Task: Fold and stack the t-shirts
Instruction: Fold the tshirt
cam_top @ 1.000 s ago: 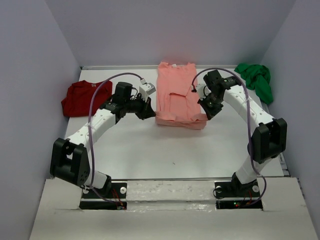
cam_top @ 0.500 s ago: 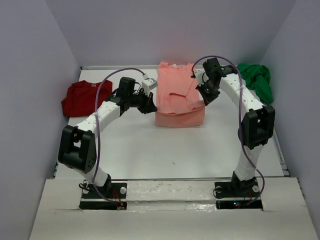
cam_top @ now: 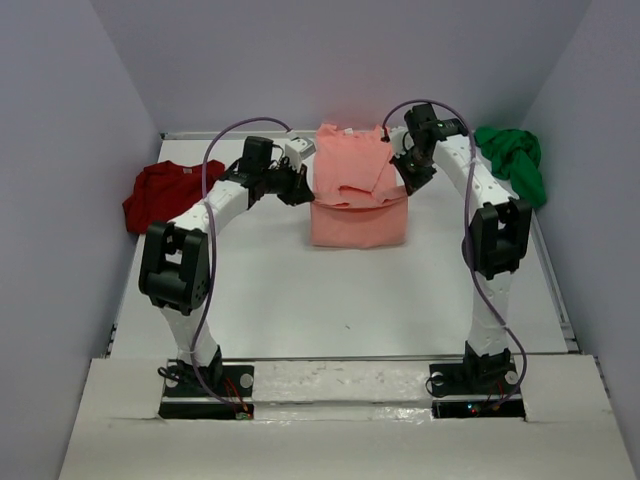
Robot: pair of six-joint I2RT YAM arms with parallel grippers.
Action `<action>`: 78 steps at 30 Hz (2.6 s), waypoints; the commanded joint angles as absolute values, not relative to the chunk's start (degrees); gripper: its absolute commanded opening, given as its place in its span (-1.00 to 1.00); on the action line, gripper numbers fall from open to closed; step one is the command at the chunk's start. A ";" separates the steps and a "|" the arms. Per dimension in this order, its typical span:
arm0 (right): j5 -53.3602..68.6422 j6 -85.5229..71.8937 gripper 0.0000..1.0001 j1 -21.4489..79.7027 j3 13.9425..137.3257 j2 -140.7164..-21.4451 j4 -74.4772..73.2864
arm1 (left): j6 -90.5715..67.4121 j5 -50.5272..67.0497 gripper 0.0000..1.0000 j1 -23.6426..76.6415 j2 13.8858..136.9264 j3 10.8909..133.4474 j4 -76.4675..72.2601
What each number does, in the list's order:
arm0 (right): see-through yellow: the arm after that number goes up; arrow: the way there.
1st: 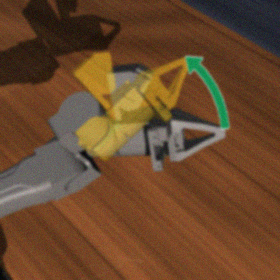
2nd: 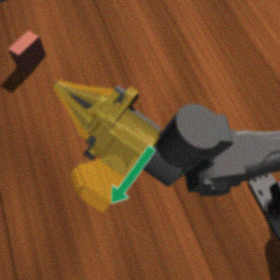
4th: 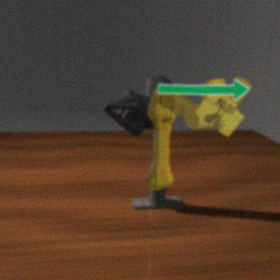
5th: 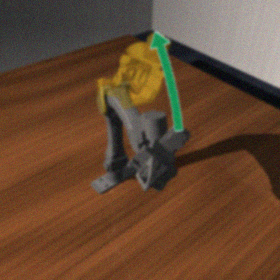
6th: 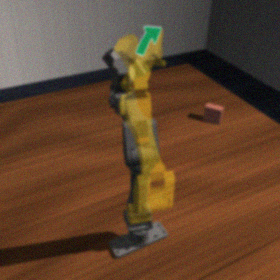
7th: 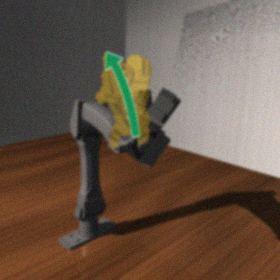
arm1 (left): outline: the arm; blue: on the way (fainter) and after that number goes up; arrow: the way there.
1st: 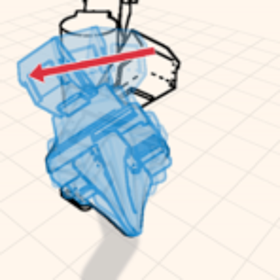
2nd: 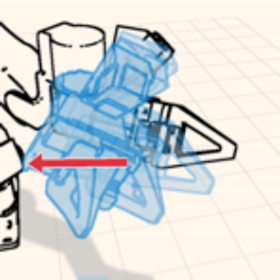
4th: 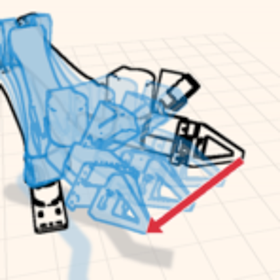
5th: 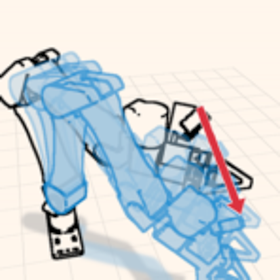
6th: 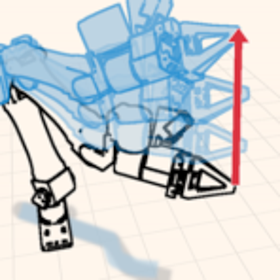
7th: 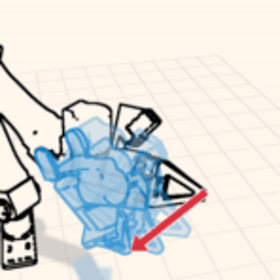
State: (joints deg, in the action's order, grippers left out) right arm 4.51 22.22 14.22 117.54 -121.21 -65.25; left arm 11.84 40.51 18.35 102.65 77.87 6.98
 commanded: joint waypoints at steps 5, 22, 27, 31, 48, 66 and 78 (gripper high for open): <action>2.90 24.17 -1.00 13.10 127.34 -127.35 -63.99 | 13.80 41.49 -1.00 18.19 106.78 82.53 3.70; 0.26 27.42 -1.00 11.51 135.61 -137.72 -61.53 | 14.59 38.32 -1.00 16.96 120.75 93.78 0.53; -1.39 28.04 -1.00 11.51 137.72 -140.35 -60.29 | 14.59 38.58 -1.00 16.96 123.13 95.97 0.44; -1.85 28.04 -0.64 11.51 138.60 -141.33 -58.81 | 14.33 38.76 -1.00 16.96 125.15 97.55 0.44; -8.43 27.69 0.99 11.51 141.33 -135.72 -54.33 | 25.75 20.83 0.98 16.35 117.26 116.54 5.10; 17.65 21.71 -1.00 11.69 121.46 -119.08 -63.89 | 21.36 31.64 0.24 15.64 87.46 67.79 9.23; 21.27 23.38 -1.00 20.99 141.94 -140.87 -69.45 | 27.59 23.04 0.11 14.41 70.41 51.16 1.85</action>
